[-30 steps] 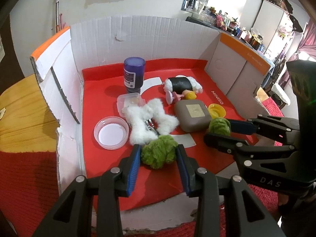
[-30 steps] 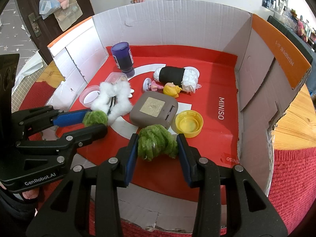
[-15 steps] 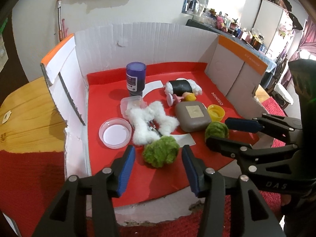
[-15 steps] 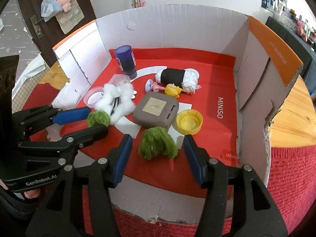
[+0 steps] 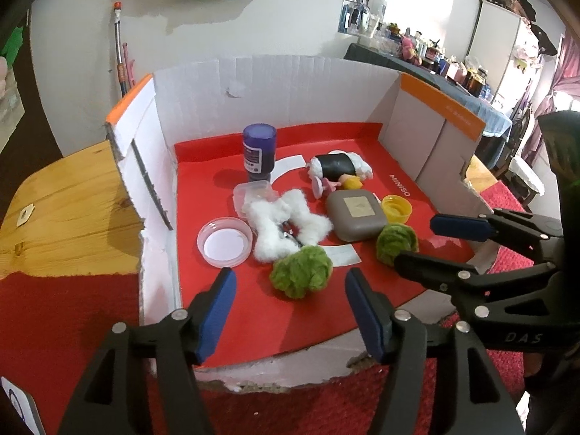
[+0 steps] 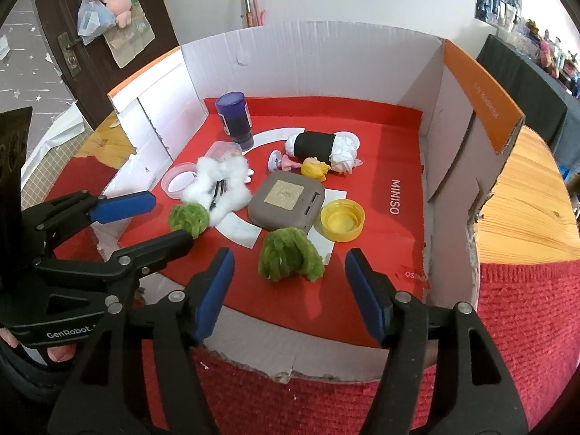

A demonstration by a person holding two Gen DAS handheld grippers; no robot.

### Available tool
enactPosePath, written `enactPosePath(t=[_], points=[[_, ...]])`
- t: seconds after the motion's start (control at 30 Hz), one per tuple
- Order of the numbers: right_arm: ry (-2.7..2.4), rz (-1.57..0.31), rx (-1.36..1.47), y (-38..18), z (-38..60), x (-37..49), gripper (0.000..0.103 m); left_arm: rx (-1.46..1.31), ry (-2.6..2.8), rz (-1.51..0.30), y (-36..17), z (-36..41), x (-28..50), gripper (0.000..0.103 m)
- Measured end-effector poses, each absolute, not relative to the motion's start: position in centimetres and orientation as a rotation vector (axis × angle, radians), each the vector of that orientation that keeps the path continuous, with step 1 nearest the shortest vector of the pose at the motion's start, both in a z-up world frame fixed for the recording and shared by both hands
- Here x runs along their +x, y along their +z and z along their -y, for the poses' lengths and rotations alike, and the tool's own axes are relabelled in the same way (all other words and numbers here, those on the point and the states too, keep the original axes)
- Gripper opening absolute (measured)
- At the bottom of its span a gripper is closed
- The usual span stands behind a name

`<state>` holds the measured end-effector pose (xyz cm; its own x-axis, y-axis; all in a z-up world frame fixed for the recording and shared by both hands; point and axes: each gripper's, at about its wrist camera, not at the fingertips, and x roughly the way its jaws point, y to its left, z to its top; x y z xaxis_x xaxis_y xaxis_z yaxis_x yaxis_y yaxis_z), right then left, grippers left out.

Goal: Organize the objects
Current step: 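Open both tools and withdraw them from the box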

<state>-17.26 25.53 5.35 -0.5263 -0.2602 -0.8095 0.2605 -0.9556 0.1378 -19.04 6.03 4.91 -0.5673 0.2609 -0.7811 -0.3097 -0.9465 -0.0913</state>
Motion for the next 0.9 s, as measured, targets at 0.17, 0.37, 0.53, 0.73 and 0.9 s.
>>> enactPosePath(t=[0.17, 0.37, 0.53, 0.73, 0.9], points=[[-2.519, -0.016, 1.318, 5.6, -25.4, -16.8, 0.067, -1.240, 2.540, -0.075, 5.1, -5.6, -18.6, 0.068], [-2.533, -0.026, 1.297, 6.1, -25.3, -16.1, 0.070, -1.225, 2.564, -0.071, 5.4, -5.3, -18.0, 0.074], [-2.543, -0.027, 1.277, 6.5, -25.4, -15.6, 0.075, -1.211, 2.589, -0.081, 5.7, -5.1, -17.4, 0.079], [-2.556, -0.025, 1.261, 6.9, -25.4, -14.9, 0.080, -1.196, 2.612, -0.092, 6.0, -5.0, -16.8, 0.082], [-2.579, -0.021, 1.239, 7.2, -25.5, -14.3, 0.082, -1.177, 2.636, -0.091, 6.3, -4.8, -16.3, 0.085]])
